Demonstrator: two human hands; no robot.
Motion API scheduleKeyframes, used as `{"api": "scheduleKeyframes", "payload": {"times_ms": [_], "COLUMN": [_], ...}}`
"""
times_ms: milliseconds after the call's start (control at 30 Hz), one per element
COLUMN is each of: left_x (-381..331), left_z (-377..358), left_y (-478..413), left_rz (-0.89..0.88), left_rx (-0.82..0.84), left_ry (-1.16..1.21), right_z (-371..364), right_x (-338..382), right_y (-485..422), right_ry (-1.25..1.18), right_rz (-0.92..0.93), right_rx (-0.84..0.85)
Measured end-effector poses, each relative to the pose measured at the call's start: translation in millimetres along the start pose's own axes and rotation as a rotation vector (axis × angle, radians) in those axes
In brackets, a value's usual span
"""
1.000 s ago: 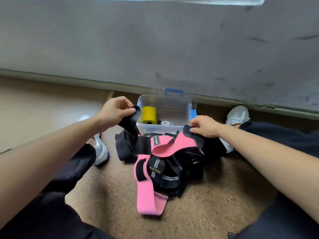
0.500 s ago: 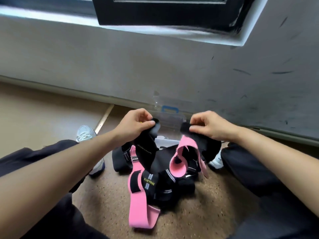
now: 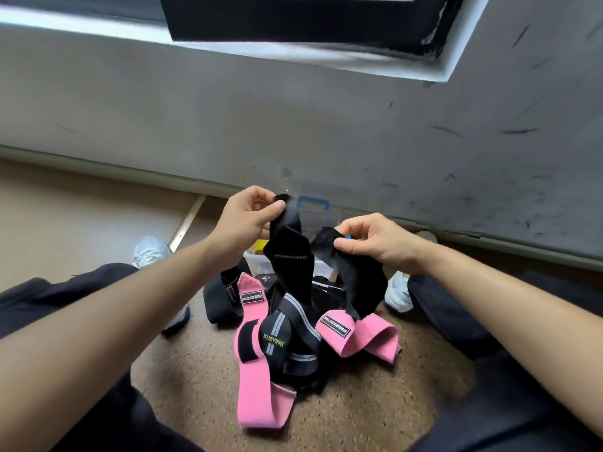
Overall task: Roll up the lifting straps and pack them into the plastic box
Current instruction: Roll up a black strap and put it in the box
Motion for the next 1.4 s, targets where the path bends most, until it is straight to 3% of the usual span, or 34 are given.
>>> {"api": "scheduleKeyframes", "payload": {"times_ms": [133,300,400,567,667,867,967,1267,1400], "left_x": [-23,-31,-29,-8,-7,-24,-19,-8,-14], "left_z": [-4,15,20,14,17,-8,-22,-16,1], "left_y": [0,-9,-6,3,7,14,18,4,6], "left_rz": [0.036,0.057,0.09,0.242,0.15,-0.148,-0.165,-0.056,0.002], "left_rx": [-0.064,-0.158,-0.129,-0.024,-0.085,0.496,0.644,0.554,0.477], "left_ry": [0.283,0.368,0.41,0.182,-0.052,-0.365,-0.455,-0.512,-0.359], "right_z": [-24,-24,-17,-11,-5,-4,-10,-25,-13], "right_x": [3,3,6,18,19,14,9,-6,-21], "right_y": [-4,-13,-16,-17,-17,-15,-16,-15,-16], "right_ry": [-0.033,-0.106,-0.14,-0.274,-0.338,-0.324,-0.341,-0.459,-0.47], "right_rz": [-0.003,0.007,0.041,0.083,0.04,-0.034,-0.053,-0.143,-0.216], "right_rx": [0.112,-0.015,-0.068,-0.104,-0.055,0.088,0.109,0.155,0.132]}}
Point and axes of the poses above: each hand's wrist, its own y-axis away from the middle knuckle, its own z-axis out of the back of the hand, x = y × z, the point moved 4 cm from there along -y, towards the middle knuckle, and after that the axes turned 4 degrees about -y, right-handed, at the moved point
